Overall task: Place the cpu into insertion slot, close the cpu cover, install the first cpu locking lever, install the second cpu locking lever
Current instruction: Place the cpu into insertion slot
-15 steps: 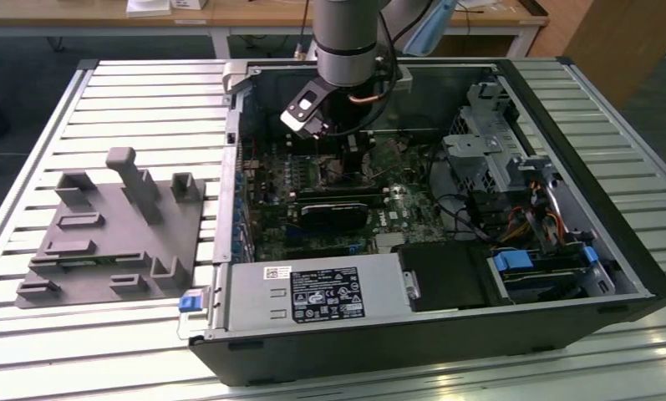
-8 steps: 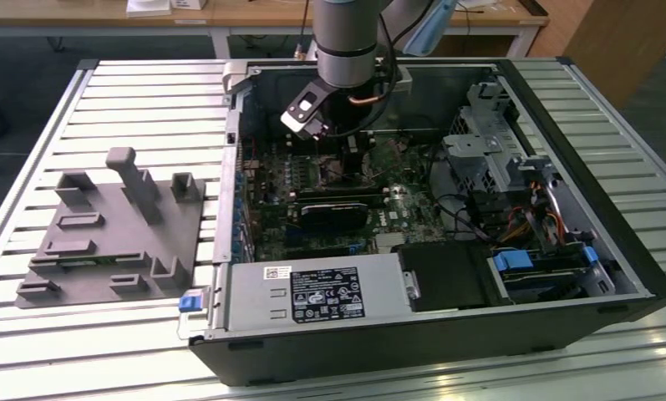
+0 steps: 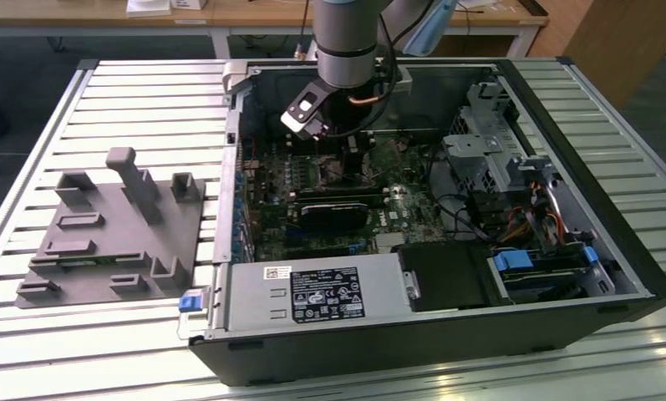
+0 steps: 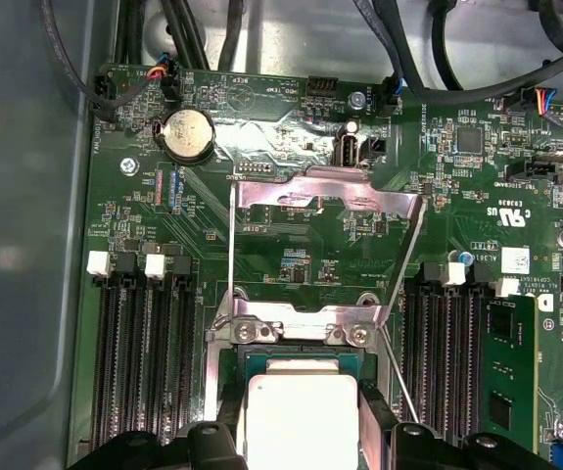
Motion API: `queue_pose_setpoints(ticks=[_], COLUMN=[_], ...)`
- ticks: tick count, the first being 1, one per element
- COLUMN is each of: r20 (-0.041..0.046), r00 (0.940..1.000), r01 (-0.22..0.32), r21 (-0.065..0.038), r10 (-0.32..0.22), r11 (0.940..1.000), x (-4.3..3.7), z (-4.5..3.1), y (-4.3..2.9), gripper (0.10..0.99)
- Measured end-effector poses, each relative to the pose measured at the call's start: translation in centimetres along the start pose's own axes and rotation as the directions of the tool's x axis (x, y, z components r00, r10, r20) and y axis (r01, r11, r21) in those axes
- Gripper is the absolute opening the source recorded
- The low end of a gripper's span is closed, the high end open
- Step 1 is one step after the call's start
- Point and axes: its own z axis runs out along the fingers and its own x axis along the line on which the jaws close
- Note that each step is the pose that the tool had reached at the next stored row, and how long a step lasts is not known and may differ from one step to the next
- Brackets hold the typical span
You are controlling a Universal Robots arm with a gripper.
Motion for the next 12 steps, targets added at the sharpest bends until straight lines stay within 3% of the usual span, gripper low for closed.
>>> queue_pose_setpoints(ticks=[1, 2, 12], r20=[-0.0003, -0.0003, -0.0024], r00=[1.0, 1.0, 1.0], r01=[0.0, 0.0, -0.001], r21=[0.0, 0.0, 0.0], r10=[0.0, 0.0, 0.001], r11=[1.0, 1.0, 1.0], x=[0.01, 0.01, 0.16], z=[0.01, 0.01, 0.01], y=[0.0, 0.0, -0.01], gripper=[0.553, 0.616, 0.616])
